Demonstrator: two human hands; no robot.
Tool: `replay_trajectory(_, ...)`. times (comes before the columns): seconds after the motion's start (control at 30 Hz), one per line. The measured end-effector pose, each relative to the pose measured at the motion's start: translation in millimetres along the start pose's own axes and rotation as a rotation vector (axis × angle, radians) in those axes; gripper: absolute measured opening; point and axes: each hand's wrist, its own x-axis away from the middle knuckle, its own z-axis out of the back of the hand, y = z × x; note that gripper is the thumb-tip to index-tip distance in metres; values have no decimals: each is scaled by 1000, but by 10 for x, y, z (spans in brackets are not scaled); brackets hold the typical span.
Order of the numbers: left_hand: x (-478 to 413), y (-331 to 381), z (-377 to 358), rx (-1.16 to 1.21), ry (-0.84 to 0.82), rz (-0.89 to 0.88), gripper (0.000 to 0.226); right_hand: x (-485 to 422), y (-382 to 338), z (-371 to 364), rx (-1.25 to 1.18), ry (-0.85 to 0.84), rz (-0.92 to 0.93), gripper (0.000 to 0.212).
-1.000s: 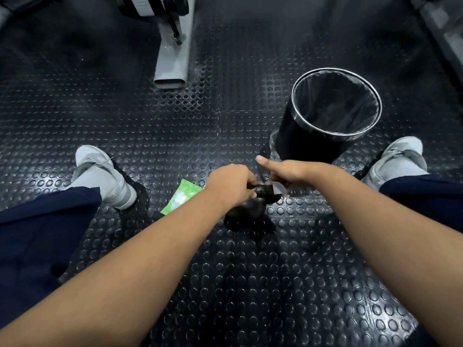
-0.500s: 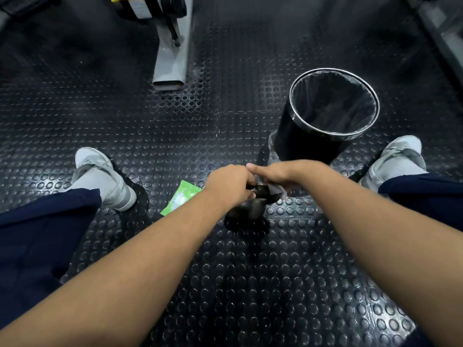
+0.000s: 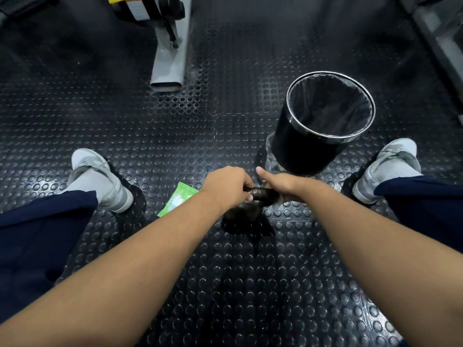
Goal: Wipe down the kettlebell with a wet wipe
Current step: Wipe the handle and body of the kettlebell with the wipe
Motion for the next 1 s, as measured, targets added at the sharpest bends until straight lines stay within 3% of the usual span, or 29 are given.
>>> replay_trajectory(0.17,-17,-3,-24,-24,13,-11,31,157,-173,228,130,-2,-78,89)
replay_trajectory(0.3,-33,-10,-32,-35,16,-21,28,22,-247,210,152,-25,-80,104)
replay_trajectory(0.5,-39,23,-26,-49,6,-4,35,-48,-263,-27,149,14,-56,93)
replay_trajectory(0.7,-38,-9,-46,-24,19,1,32,-70,-197,53,167,-43,-71,112)
replay_trajectory(0.87,-44,0,-56,-36,23,-10,32,108,-216,212,87,-64,-110,90)
replay_trajectory(1.0,-59,-11,-42,-42,9,-11,29,68,-238,120,110,-47,-97,105)
